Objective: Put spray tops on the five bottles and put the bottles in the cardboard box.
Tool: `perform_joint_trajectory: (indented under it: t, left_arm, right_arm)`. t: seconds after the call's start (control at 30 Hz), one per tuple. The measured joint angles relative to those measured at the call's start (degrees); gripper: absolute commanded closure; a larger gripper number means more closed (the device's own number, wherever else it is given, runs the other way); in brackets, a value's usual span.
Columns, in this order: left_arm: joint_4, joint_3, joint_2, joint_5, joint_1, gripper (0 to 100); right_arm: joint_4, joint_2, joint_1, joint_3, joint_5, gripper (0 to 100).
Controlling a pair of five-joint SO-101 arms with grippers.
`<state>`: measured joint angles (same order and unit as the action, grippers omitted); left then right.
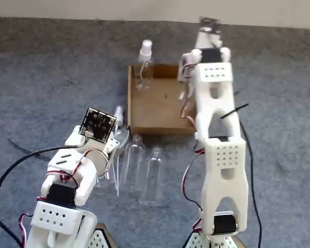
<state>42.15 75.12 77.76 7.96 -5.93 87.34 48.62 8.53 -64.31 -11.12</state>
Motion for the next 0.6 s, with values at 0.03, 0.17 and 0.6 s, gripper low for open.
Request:
perform_joint_trajectory:
  t: [0.03, 0.17, 0.6]
  left_arm:
    - [0.0, 0.0, 0.0, 0.0, 0.0, 76]
    - [0.0, 0.0, 0.0, 0.0, 0.0, 76]
    - [0.0, 0.0, 0.0, 0.0, 0.0, 76]
  right_arm:
    - [1.05, -0.97, -1.05, 0.0, 0.0, 90.4]
    - [5.98, -4.48, -3.78, 0.0, 0.0, 90.4]
    - [12.66, -21.63, -11.16, 14.59, 16.79, 90.4]
